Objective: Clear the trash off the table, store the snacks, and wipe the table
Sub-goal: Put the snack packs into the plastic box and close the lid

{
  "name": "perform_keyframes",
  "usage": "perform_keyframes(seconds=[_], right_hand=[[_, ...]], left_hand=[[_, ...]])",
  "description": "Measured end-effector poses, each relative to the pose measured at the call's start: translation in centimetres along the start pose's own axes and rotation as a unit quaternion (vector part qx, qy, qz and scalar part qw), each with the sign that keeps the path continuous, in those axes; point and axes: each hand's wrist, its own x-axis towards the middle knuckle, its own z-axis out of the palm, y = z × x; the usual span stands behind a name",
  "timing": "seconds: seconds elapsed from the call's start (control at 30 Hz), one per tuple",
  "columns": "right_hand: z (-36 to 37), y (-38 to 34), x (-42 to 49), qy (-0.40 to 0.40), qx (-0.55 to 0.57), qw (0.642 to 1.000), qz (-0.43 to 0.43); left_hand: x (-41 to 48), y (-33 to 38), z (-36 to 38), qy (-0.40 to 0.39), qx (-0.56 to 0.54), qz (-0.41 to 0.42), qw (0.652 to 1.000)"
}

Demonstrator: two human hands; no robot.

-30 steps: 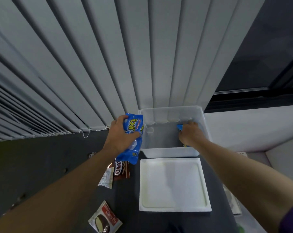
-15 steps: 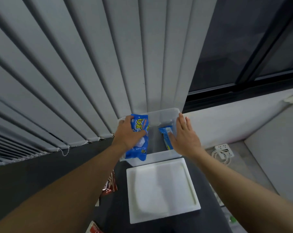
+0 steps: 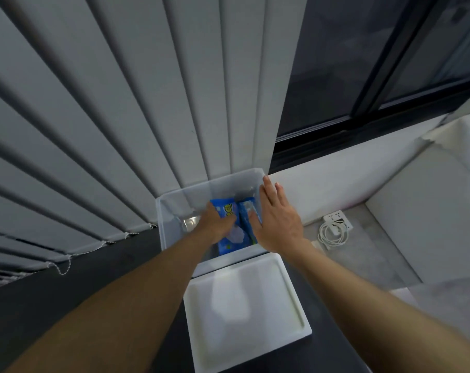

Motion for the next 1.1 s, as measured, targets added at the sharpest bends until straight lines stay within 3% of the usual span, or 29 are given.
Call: perform_keyframes(seconds=[0.1, 0.2, 0.27, 0.4, 0.7, 1.0, 1.1], right_hand=[[0.1, 0.1, 0.1, -0.005, -0.011, 1.000, -0.001], [0.3, 0.0, 0.1, 0.001, -0.015, 1.000, 0.002], [0.4, 0.0, 0.1, 0.005, -0.013, 1.000, 0.004], [0.5, 0.0, 0.2, 0.005, -0.014, 1.000, 0.004], [0.5, 0.0, 0.4, -0.007, -0.027, 1.000, 0.008], [-0.5, -0.4, 0.3, -0.043, -0.056, 0.997, 0.008], [-1.1, -1.1, 0.2, -0.053, -0.087, 0.995, 0.008]], left_hand=[[0.4, -1.5, 0.1, -0.125, 0.114, -0.015, 0.986], [0.5, -2.8, -0.3, -0.171, 0.257, 0.032, 0.950], [0.7, -3.4, -0.2, -0.158, 0.317, 0.049, 0.934], [0.8, -3.3, 0.6, -0.114, 0.335, 0.067, 0.933], [-0.1, -2.7, -0.7, -0.123, 0.379, 0.094, 0.913], [-4.8, -1.8, -4.9, 0.021, 0.442, 0.210, 0.872], [-7.0, -1.9, -6.9, 0.046, 0.448, 0.197, 0.871]])
